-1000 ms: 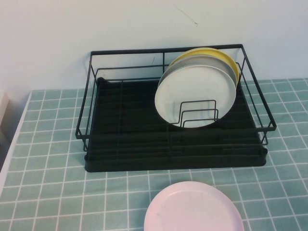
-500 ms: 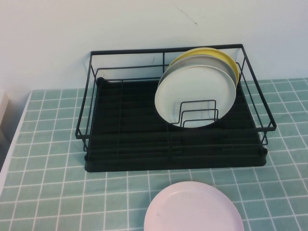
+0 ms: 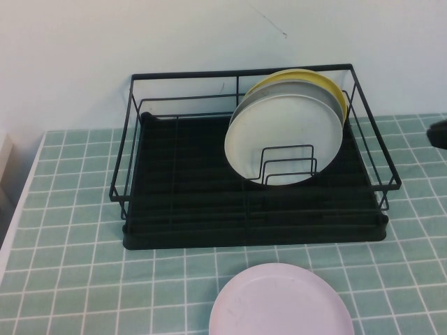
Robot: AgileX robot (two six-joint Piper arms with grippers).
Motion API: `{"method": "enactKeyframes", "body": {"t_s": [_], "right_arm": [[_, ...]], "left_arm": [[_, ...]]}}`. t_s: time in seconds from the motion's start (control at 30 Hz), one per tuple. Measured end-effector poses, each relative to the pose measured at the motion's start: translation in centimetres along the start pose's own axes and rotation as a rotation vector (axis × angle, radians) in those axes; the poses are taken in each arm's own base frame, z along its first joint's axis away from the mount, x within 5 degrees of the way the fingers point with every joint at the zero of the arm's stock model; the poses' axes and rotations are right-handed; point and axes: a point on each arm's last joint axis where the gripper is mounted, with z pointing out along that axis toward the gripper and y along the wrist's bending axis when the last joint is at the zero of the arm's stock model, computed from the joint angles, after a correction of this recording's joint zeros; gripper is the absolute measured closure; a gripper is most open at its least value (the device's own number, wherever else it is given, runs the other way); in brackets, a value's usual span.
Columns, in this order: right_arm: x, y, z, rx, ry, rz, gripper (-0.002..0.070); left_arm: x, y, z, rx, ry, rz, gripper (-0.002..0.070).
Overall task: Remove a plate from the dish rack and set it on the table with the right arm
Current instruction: Grasp the plate from the shelf
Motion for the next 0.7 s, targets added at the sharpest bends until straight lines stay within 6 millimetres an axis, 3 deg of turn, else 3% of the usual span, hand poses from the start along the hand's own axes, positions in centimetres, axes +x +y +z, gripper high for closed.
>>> {"method": "enactKeyframes", "body": {"t_s": [0.2,0.33,0.5,0.7], "right_arm": [[-3.7,-2.3,6.6,-0.089,0.211,-0.249,0.0678],[-5.8,-3.0,10.6,-0.101,0.262,-0.33,0.0678],[-7.4,-4.7,13.7,-0.081,0.26,-0.385,0.0678],[-7.6,-6.2,15.7,-0.04,0.271,-0.482,0.0676]], "left_arm": [[0.0,0.0,0.0,0.0,0.0,0.0,0.0678],[0.0,0.0,0.0,0.0,0.0,0.0,0.0678],[0.0,0.0,0.0,0.0,0.0,0.0,0.0678],[0.0,0.0,0.0,0.0,0.0,0.001,0.0678]]}}
